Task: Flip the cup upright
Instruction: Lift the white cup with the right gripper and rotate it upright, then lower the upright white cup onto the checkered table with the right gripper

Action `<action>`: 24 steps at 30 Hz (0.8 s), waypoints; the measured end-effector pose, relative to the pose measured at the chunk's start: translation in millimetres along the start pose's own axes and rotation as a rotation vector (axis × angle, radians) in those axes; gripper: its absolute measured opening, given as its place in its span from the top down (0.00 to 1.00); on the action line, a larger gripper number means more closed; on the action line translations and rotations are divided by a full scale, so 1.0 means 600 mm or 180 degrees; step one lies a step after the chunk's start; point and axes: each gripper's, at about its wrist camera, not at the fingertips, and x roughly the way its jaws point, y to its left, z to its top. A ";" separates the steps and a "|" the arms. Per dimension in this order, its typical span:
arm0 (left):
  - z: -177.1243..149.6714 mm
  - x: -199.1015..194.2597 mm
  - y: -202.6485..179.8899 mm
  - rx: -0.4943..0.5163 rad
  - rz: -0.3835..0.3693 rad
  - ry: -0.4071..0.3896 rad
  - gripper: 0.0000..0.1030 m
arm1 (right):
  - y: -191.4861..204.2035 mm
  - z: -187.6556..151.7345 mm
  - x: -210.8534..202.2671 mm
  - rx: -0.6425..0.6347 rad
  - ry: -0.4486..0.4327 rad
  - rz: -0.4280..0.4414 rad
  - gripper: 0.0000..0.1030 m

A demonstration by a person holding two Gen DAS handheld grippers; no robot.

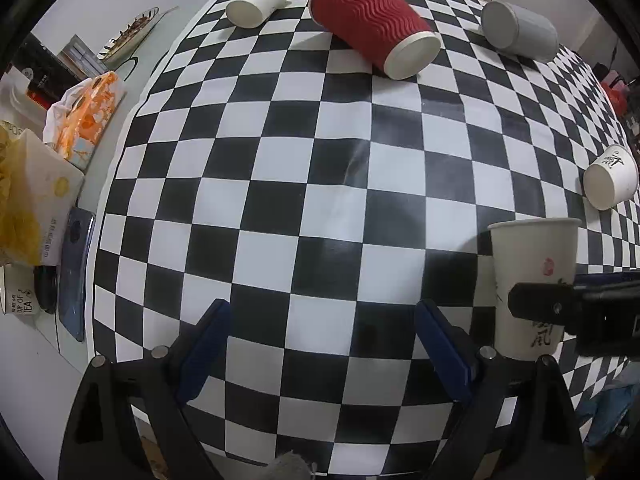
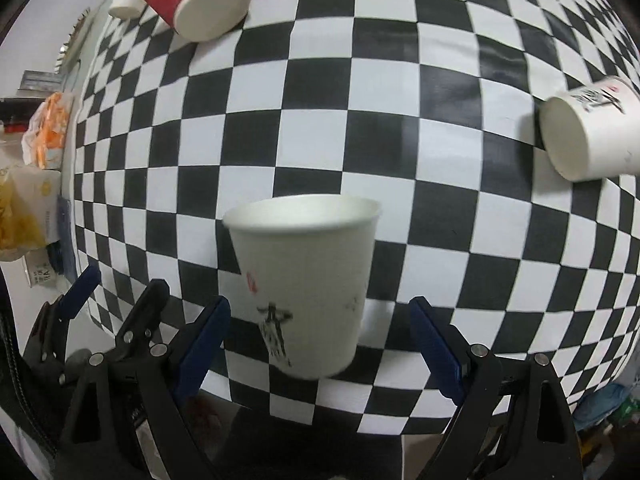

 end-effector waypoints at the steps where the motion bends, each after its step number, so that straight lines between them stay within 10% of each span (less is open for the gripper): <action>1: 0.001 0.003 0.000 0.0006 0.0022 0.0007 0.10 | 0.001 0.012 0.007 0.0002 0.0027 0.0011 0.12; 14: 0.019 0.028 -0.008 0.0061 0.0046 0.0065 0.10 | -0.018 0.049 0.045 0.0049 0.0256 0.0133 0.36; 24: 0.042 0.026 0.007 0.0097 0.0080 0.0069 0.10 | -0.033 0.042 0.009 -0.0057 -0.0365 0.0415 0.37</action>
